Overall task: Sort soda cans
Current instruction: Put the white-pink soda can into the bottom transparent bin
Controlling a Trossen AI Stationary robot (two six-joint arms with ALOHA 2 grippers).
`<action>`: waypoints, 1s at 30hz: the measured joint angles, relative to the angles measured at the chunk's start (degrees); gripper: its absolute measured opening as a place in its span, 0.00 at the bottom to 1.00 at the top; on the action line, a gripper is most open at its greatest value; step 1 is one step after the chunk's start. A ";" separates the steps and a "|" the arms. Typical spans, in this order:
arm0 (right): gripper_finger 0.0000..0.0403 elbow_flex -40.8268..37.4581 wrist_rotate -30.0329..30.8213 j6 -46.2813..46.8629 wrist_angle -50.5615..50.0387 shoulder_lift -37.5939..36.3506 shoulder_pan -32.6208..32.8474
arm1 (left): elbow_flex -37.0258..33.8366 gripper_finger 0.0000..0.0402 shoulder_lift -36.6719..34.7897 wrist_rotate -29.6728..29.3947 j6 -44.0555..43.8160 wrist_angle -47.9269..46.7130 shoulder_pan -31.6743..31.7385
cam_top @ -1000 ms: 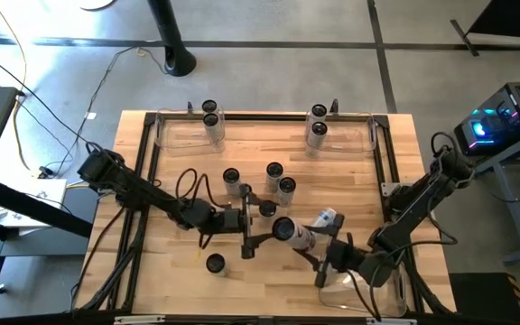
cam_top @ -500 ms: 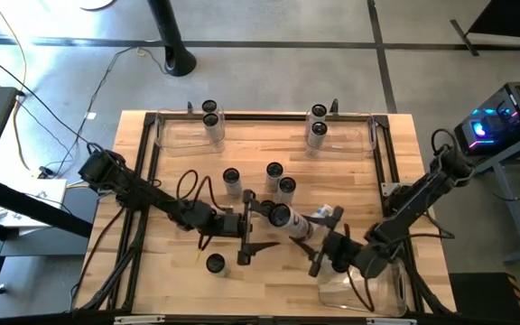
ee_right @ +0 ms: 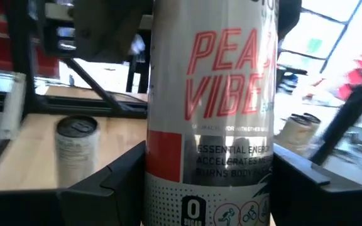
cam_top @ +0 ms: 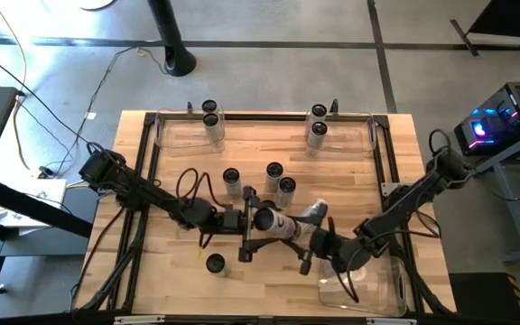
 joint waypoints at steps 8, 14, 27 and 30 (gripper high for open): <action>0.59 0.00 -0.17 0.64 -1.26 -0.01 -1.17 | 0.86 0.73 -0.04 -1.77 -0.07 -2.22 -0.13; 0.67 -0.02 -0.73 3.42 -3.61 -0.01 -0.73 | 0.98 0.58 -0.93 -2.30 -1.56 -7.02 -0.62; 0.86 6.03 -8.24 22.66 -33.54 -9.37 6.07 | 8.39 0.58 -5.78 7.40 -1.14 -45.07 -0.06; 0.86 7.85 -13.63 17.81 -33.12 -10.12 7.13 | 12.46 0.58 -3.07 15.60 -0.87 -51.84 1.14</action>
